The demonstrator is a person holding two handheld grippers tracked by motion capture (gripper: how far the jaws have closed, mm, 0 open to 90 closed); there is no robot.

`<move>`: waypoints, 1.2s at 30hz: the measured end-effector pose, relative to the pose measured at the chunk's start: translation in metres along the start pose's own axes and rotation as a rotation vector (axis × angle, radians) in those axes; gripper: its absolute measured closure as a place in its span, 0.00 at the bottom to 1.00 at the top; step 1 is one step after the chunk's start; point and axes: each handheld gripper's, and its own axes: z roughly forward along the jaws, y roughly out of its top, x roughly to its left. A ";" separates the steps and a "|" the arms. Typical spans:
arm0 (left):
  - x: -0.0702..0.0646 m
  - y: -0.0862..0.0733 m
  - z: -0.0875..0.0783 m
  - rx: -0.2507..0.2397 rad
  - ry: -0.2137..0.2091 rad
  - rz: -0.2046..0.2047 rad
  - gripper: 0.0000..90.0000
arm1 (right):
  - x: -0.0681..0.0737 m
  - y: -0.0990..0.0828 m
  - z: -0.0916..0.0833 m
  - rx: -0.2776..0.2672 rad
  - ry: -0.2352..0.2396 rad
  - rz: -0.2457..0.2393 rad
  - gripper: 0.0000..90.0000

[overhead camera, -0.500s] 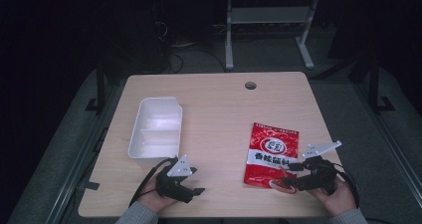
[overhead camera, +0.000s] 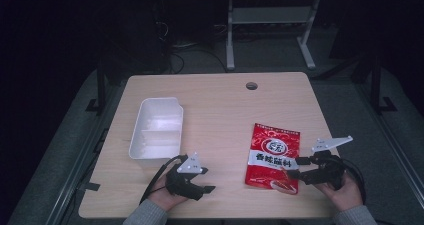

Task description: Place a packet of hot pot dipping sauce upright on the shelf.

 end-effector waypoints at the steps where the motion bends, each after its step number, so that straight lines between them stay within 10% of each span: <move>1: -0.001 0.005 0.004 0.000 -0.005 0.004 0.43 | -0.002 0.002 -0.001 -0.003 -0.003 0.003 0.36; 22: -0.002 0.063 0.044 0.028 -0.021 0.026 0.60 | -0.041 0.039 -0.017 -0.049 -0.064 0.061 0.33; 36: -0.009 0.114 0.092 0.077 -0.062 0.045 0.79 | -0.065 0.057 0.007 0.017 -0.061 0.138 0.35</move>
